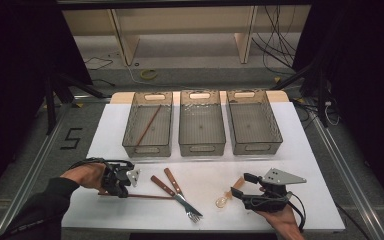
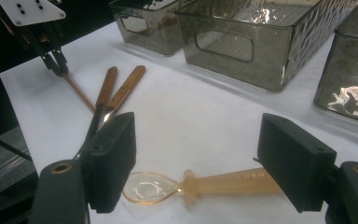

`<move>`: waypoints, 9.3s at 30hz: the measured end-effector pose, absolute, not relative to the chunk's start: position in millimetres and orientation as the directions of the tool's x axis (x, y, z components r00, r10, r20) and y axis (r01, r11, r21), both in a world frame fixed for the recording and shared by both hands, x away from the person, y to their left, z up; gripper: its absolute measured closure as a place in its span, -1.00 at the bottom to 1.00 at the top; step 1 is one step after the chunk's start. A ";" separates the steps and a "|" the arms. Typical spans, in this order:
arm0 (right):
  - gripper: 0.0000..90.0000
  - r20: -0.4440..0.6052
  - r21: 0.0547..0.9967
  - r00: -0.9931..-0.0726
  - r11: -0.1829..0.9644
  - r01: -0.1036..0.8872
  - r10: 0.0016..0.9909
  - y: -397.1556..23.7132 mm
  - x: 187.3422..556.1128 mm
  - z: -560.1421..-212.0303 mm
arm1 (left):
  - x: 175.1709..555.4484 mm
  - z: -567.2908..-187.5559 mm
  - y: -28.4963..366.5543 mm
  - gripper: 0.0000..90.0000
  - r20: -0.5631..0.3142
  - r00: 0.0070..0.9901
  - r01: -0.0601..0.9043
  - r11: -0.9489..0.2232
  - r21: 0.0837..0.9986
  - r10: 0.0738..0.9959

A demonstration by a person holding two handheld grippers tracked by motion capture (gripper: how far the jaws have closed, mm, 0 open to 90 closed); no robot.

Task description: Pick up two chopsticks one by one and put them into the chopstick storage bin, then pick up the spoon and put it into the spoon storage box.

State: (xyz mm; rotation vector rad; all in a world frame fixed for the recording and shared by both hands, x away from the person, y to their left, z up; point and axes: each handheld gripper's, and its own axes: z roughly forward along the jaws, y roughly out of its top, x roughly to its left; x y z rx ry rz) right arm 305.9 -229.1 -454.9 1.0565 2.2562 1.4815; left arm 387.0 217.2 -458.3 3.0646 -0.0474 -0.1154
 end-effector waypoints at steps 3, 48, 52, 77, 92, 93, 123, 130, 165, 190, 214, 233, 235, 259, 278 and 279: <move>-0.36 0.178 0.872 -0.709 0.225 0.436 0.682 -228.9 306.0 -455.0 | 385.0 -457.6 222.8 0.86 -0.073 0.997 -0.010 -0.997 0.080 -0.016; -0.36 0.180 0.872 -0.707 0.223 0.437 0.684 -229.1 306.1 -454.9 | 391.7 -421.7 242.3 0.86 0.023 0.973 0.218 -0.952 0.214 0.228; -0.36 0.178 0.872 -0.708 0.224 0.435 0.683 -229.0 305.9 -454.7 | 396.5 -412.6 236.6 0.85 0.020 0.951 0.290 -0.912 0.289 0.309; -0.36 0.179 0.873 -0.709 0.222 0.434 0.682 -229.4 305.6 -454.3 | 465.5 -364.0 217.9 0.86 -0.047 0.753 0.564 -0.607 0.560 0.656; -0.36 0.182 0.875 -0.711 0.218 0.433 0.679 -229.9 305.5 -453.9 | 508.3 -350.9 218.9 0.85 -0.087 0.652 0.625 -0.469 0.624 0.753; -0.36 0.182 0.875 -0.711 0.218 0.433 0.679 -229.9 305.5 -453.9 | 510.9 -351.3 218.8 0.86 -0.086 0.645 0.629 -0.463 0.624 0.760; -0.36 0.183 0.876 -0.713 0.216 0.431 0.677 -230.7 305.4 -453.8 | 530.8 -394.7 215.1 0.85 -0.126 0.541 0.713 -0.375 0.592 0.831; -0.36 0.182 0.877 -0.713 0.216 0.429 0.677 -230.9 305.2 -453.6 | 531.2 -405.0 215.4 0.84 -0.121 0.531 0.726 -0.377 0.575 0.838; -0.36 0.176 0.880 -0.704 0.210 0.425 0.688 -237.3 307.5 -449.2 | 476.0 -387.6 220.3 -0.09 -0.144 0.610 0.604 -0.340 0.721 0.779; -0.35 -0.068 0.693 -0.866 0.648 0.316 0.495 -224.1 348.6 -412.8 | 380.9 -417.1 216.3 -0.37 -0.129 0.651 0.480 -0.274 0.834 0.748; -0.35 -0.165 0.403 -0.961 0.904 0.141 0.223 -191.3 371.9 -424.5 | 340.4 -446.4 205.5 -0.49 -0.131 0.663 0.433 -0.235 0.870 0.737; -0.30 -0.146 0.305 -0.977 0.947 0.104 0.154 -182.5 385.2 -444.9 | 331.2 -456.6 198.6 -0.51 -0.120 0.683 0.414 -0.247 0.876 0.720; -0.28 -0.141 0.295 -0.979 0.951 0.098 0.145 -181.9 385.6 -445.5 | 331.4 -456.7 199.3 -0.51 -0.120 0.683 0.414 -0.247 0.876 0.721; -0.07 -0.094 0.264 -0.992 0.963 0.053 0.080 -179.6 390.6 -459.0 | 331.1 -458.9 198.1 -0.48 -0.113 0.691 0.411 -0.259 0.874 0.714; 0.54 -0.058 0.250 -0.998 0.968 0.004 0.020 -177.8 385.5 -457.7 | 330.5 -460.8 195.1 -0.46 -0.108 0.699 0.415 -0.277 0.867 0.707; 0.57 -0.060 0.247 -0.998 0.969 -0.001 0.014 -177.8 385.0 -457.3 | 330.5 -460.9 195.0 -0.46 -0.107 0.699 0.414 -0.279 0.866 0.707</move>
